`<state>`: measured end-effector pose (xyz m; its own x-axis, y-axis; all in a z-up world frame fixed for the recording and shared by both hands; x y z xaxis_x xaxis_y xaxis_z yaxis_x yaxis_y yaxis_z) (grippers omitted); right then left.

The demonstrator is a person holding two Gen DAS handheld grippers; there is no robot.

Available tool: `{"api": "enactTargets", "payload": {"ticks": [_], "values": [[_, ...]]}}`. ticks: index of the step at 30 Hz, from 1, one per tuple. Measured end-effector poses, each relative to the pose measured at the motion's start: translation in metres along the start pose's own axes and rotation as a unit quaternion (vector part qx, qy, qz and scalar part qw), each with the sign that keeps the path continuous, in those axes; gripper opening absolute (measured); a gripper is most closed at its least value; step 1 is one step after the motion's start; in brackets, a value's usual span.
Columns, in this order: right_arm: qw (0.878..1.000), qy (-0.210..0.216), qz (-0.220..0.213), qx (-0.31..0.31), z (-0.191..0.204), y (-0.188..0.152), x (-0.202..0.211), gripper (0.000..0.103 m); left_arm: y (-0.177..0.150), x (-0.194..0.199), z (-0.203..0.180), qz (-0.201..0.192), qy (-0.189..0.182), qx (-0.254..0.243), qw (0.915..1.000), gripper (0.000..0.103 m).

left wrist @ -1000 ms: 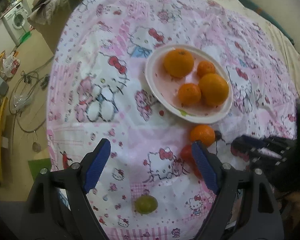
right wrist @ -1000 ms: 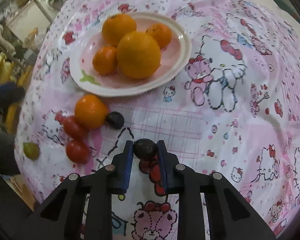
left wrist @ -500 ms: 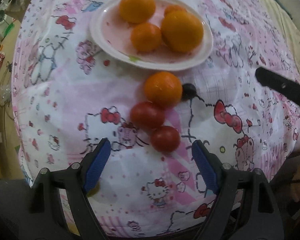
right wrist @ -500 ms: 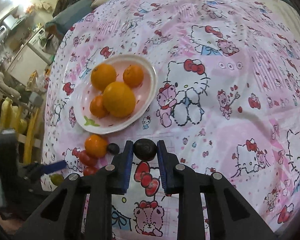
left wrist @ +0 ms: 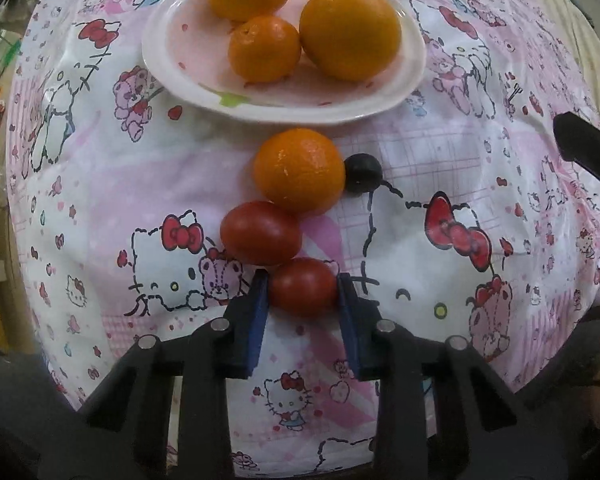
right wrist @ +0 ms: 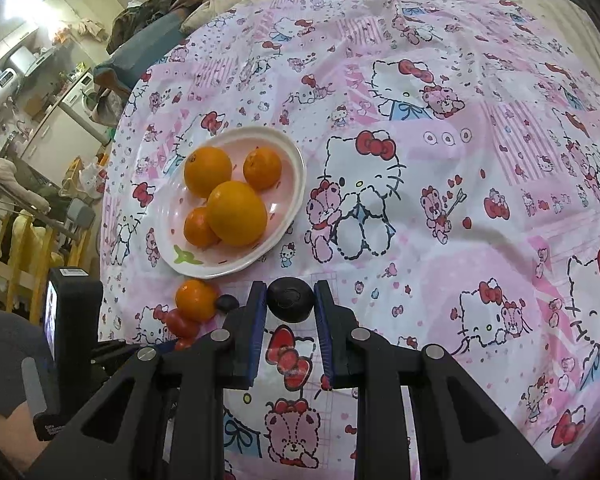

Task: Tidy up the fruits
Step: 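Grasp a red cherry tomato with the left tool while the right tool holds the grape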

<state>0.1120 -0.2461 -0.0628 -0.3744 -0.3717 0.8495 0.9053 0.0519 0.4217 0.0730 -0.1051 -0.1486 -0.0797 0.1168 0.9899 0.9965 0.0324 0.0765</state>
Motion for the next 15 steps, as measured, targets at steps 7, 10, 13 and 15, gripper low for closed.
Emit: {"api": "enactTargets", "payload": {"ticks": [7,10,13,15], "values": [[1.000,0.002,0.002,0.004,0.004,0.000,-0.002,0.025,-0.005,0.008,0.008,-0.001,-0.005,-0.006,1.0000,0.029],[1.000,0.002,0.002,0.005,0.005,0.000,-0.002,0.025,-0.008,0.015,0.012,-0.007,-0.006,-0.007,0.9999,0.029],[1.000,0.001,0.002,0.006,0.006,0.000,-0.002,0.025,-0.010,0.022,0.018,-0.017,-0.007,-0.005,0.9998,0.029],[1.000,0.002,0.002,0.006,0.006,0.000,-0.002,0.025,-0.009,0.029,0.021,-0.027,-0.007,-0.004,0.9996,0.029]]}}
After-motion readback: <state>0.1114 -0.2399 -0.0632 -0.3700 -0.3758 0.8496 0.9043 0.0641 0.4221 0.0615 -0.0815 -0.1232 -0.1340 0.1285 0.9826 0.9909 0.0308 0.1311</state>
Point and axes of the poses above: each gripper's, at about its wrist camera, not at the fingertips, and x roughly against the way its jaws point, z to its left, y to its top, the point moved 3 cm from there along -x, roughly the way its jaws point, and after that the axes turned 4 degrees about x, right-handed, at the moved point
